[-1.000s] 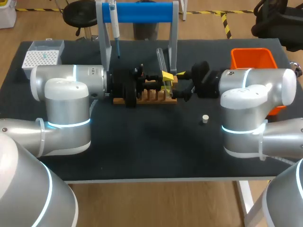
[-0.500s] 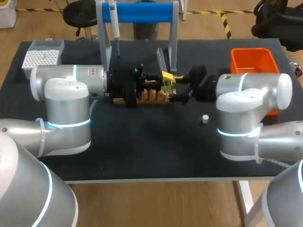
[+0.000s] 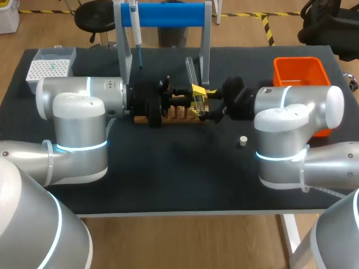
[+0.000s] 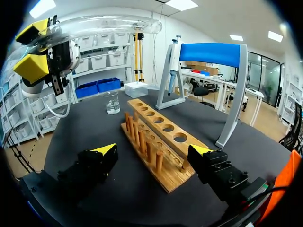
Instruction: Invert the test tube, pick up the pipette, mount the tip to pipette, aspirate from beaker and dispense into the tube, eject the tip, return the pipette, and cap with the stopper.
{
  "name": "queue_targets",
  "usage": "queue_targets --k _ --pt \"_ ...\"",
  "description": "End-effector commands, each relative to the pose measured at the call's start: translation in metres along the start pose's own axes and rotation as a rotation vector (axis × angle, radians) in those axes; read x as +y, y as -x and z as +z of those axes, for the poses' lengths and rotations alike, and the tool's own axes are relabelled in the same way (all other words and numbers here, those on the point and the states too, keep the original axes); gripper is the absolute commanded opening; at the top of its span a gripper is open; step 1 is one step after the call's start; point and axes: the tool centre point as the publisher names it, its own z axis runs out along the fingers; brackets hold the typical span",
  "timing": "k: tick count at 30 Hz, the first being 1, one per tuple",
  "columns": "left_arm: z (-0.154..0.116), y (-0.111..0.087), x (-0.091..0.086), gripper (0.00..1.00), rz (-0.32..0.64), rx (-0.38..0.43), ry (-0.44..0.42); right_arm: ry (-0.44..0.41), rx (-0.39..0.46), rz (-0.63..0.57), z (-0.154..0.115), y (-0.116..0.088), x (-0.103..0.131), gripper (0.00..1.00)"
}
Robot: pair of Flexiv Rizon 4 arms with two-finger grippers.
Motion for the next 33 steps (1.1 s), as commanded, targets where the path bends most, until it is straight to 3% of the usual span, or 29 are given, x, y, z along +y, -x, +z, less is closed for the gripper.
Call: queue_targets --k 1,33 --pt "0.001 0.0005 -0.001 0.0 0.002 0.001 0.004 -0.005 0.002 -0.001 0.0013 0.0002 0.0 1.0" --pt "0.001 0.0005 -0.001 0.0 0.002 0.001 0.004 -0.002 -0.014 -0.014 0.0022 -0.0024 -0.0014 1.0"
